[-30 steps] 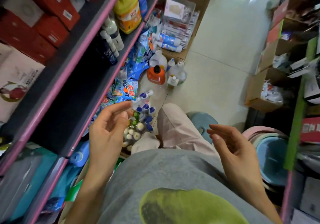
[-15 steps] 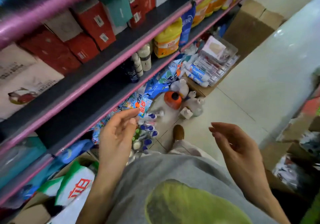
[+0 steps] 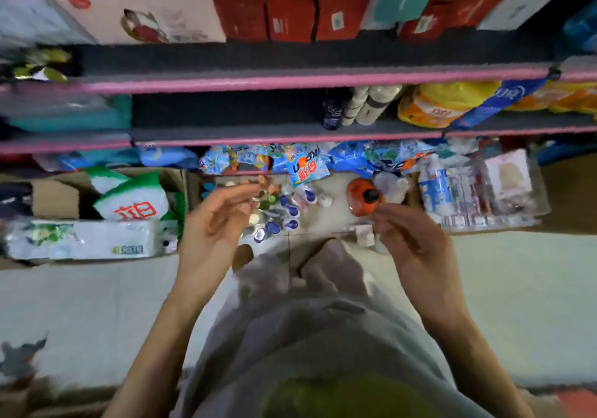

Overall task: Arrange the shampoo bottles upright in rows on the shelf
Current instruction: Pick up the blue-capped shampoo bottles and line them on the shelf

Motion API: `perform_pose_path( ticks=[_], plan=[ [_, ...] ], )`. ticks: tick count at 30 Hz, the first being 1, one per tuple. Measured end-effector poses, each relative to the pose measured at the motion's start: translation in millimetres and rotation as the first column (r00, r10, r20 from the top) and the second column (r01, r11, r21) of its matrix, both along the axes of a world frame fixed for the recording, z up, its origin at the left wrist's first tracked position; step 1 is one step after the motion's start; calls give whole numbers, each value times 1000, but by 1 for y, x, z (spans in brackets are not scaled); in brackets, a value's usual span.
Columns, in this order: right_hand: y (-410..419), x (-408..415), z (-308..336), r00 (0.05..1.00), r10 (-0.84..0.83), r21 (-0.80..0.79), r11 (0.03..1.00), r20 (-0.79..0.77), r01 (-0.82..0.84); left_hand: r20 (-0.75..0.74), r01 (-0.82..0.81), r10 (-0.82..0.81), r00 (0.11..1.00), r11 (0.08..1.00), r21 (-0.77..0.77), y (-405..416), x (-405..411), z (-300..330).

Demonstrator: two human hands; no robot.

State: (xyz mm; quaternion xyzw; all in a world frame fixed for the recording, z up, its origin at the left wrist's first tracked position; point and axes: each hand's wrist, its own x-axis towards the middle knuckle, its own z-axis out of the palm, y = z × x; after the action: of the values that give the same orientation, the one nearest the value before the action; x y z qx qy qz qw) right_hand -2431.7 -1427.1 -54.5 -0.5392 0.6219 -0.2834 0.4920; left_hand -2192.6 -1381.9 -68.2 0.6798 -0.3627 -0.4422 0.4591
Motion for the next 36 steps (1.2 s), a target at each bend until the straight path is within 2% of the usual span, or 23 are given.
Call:
perform_pose_path(
  ticks=[4, 8, 13, 17, 19, 22, 23, 25, 29, 32, 36],
  plan=[
    [-23, 38, -29, 978, 205, -45, 977, -31, -206, -28, -151, 153, 988, 987, 54, 3, 23, -45],
    [-36, 87, -100, 933, 357, -37, 933, -35, -358, -60, -151, 163, 985, 973, 173, 6, 43, -124],
    [-36, 135, -238, 907, 421, 140, 899, -25, -414, -23, -121, 141, 990, 909, 399, 13, 63, -262],
    [-27, 155, -360, 882, 467, 204, 872, -71, -445, 52, -69, 49, 997, 845, 530, 24, 71, -379],
    [-26, 160, -418, 847, 515, 234, 846, -131, -478, 58, -67, 41, 997, 826, 559, 25, 72, -433],
    [-31, 155, -503, 819, 507, 249, 858, -268, -449, 70, -63, 25, 997, 788, 613, 25, 66, -510],
    [-33, 151, -529, 785, 527, 260, 848, -325, -462, 86, -58, 5, 996, 776, 628, 26, 63, -534],
    [-33, 137, -573, 659, 613, 325, 790, -436, -520, 143, -51, -53, 988, 767, 640, 26, 54, -572],
    [-25, 114, -626, 439, 692, 438, 711, -573, -550, 298, -128, -43, 954, 837, 532, 23, 31, -618],
    [-18, 109, -646, 321, 707, 429, 662, -630, -615, 343, -98, -35, 939, 926, 364, 21, 12, -630],
    [-6, 111, -658, 224, 676, 429, 653, -702, -624, 353, -14, -76, 932, 969, 246, 24, -10, -633]
  ],
)
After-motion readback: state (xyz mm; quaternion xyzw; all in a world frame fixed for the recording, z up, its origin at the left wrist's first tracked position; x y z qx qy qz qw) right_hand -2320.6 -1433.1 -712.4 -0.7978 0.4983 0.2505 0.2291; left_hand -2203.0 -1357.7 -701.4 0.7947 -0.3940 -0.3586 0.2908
